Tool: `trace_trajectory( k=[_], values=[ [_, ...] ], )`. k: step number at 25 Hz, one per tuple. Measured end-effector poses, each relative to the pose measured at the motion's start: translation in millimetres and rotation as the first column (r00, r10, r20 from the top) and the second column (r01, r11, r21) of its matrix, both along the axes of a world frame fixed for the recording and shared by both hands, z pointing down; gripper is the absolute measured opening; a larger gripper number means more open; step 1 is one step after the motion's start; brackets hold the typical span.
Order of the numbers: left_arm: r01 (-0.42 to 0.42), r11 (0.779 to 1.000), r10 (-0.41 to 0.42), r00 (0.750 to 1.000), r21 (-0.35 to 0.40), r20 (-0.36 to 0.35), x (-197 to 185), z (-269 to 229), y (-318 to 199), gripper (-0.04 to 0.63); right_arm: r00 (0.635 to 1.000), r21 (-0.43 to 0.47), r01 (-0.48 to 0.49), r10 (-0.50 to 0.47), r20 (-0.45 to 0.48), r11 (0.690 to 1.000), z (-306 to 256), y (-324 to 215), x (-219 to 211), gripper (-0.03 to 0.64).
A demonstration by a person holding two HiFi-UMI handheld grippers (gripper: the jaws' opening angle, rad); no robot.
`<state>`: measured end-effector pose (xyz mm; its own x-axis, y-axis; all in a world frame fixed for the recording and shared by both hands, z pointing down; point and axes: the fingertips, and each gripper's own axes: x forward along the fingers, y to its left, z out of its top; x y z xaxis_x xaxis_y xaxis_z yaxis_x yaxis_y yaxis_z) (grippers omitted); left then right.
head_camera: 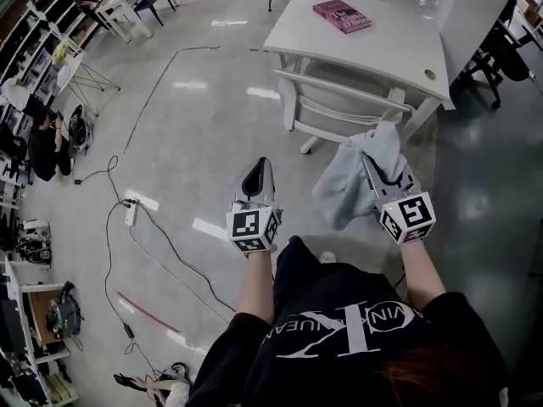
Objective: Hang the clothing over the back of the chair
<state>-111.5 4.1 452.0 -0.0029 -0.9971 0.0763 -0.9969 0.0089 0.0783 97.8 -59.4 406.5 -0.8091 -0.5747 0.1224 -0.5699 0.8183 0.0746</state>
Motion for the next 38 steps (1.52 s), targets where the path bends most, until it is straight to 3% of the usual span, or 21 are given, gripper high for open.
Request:
trace_trajectory(
  k=[11,20,28,38],
  values=[
    [-0.108,0.994,0.109,0.994,-0.033,0.032,-43.2,2.2,-96.2,0.011,0.997,0.019,-0.074,0.074,0.009,0.997,-14.2,-63.6,-39.1,0.051],
    [-0.207,0.978,0.208,0.977,-0.018,0.041,-62.8,-7.9,-161.5,0.011,0.990,0.048,-0.141,0.141,0.017,0.989,-22.1,-108.2,-68.3,0.051],
    [-0.276,0.961,0.276,0.961,-0.009,0.034,-78.8,-7.2,-190.4,0.011,0.979,0.073,-0.202,0.200,0.035,0.977,-38.1,-132.4,-89.4,0.051],
    [-0.301,0.954,0.301,0.953,-0.003,0.022,-74.9,-8.3,-211.3,0.011,0.981,0.181,-0.193,0.193,0.021,0.964,-88.7,-170.1,-97.5,0.051]
  ],
)
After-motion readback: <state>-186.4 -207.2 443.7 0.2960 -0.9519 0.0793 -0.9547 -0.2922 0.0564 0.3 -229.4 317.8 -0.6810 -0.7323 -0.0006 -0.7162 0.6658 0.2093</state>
